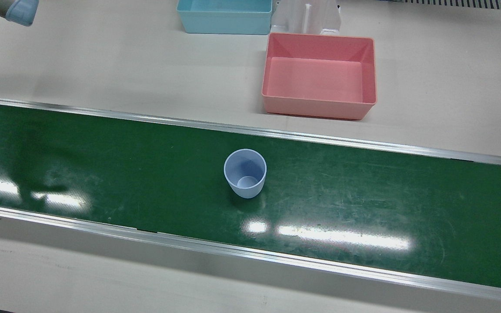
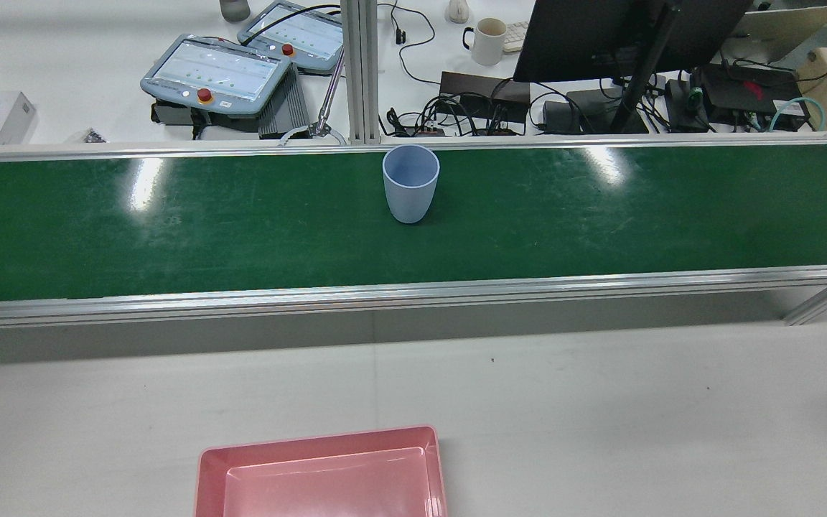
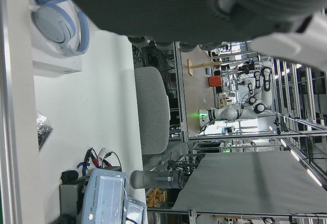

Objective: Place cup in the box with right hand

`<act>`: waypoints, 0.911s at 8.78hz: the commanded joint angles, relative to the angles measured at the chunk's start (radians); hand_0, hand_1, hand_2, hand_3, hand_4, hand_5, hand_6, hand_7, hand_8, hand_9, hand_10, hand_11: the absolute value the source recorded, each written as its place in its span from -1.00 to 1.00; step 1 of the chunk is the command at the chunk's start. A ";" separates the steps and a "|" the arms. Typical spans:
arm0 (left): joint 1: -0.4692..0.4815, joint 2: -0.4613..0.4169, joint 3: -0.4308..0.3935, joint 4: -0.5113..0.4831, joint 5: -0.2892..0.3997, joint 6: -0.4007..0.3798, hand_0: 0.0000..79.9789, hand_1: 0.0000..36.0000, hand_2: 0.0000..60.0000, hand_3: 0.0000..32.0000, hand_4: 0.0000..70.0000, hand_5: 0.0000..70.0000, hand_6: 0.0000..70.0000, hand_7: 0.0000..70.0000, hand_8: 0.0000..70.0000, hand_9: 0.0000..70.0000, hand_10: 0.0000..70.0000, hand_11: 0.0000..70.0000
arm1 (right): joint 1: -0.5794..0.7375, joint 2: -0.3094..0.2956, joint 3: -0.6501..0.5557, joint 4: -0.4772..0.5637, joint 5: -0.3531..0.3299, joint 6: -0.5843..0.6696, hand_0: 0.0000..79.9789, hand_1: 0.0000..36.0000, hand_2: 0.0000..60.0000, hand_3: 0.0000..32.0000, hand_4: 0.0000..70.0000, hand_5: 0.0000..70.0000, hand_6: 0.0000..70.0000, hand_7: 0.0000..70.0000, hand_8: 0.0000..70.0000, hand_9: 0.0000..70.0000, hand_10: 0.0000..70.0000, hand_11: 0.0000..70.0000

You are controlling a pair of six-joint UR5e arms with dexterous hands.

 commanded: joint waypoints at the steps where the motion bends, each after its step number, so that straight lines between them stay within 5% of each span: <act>1: 0.001 0.000 0.000 0.000 0.000 0.000 -1.00 -1.00 -1.00 -1.00 -1.00 -1.00 -1.00 -1.00 -1.00 -1.00 -1.00 -1.00 | -0.009 0.027 -0.002 0.012 0.001 -0.032 0.36 0.09 -0.43 -1.00 0.51 -0.77 -0.51 0.90 -0.27 0.15 -0.38 -0.07; 4: 0.001 0.000 0.000 -0.002 0.000 0.000 -1.00 -1.00 -1.00 -1.00 -1.00 -1.00 -1.00 -1.00 -1.00 -1.00 -1.00 -1.00 | -0.049 0.095 0.006 -0.022 -0.005 -0.091 0.43 0.31 -0.16 -1.00 0.87 -0.78 -0.49 1.00 -0.32 0.12 -0.60 -0.39; 5: -0.001 0.000 -0.002 -0.003 0.000 0.000 -1.00 -1.00 -1.00 -1.00 -1.00 -1.00 -1.00 -1.00 -1.00 -1.00 -1.00 -1.00 | -0.069 0.141 0.024 -0.108 0.004 -0.137 0.44 0.35 -0.06 -1.00 1.00 -0.79 -0.47 1.00 -0.31 0.14 -0.62 -0.43; 7: -0.001 0.000 -0.002 -0.003 0.000 0.000 -1.00 -1.00 -1.00 -1.00 -1.00 -1.00 -1.00 -1.00 -1.00 -1.00 -1.00 -1.00 | -0.157 0.160 0.035 -0.191 0.085 -0.167 0.38 0.13 -0.36 -1.00 1.00 -0.82 -0.49 1.00 -0.37 0.05 -0.68 -0.51; 8: 0.001 0.000 -0.002 -0.003 0.000 0.000 -1.00 -1.00 -1.00 -1.00 -1.00 -1.00 -1.00 -1.00 -1.00 -1.00 -1.00 -1.00 | -0.202 0.160 0.036 -0.191 0.107 -0.204 0.32 -0.17 -0.80 -1.00 0.97 -0.86 -0.52 1.00 -0.45 -0.06 -0.69 -0.55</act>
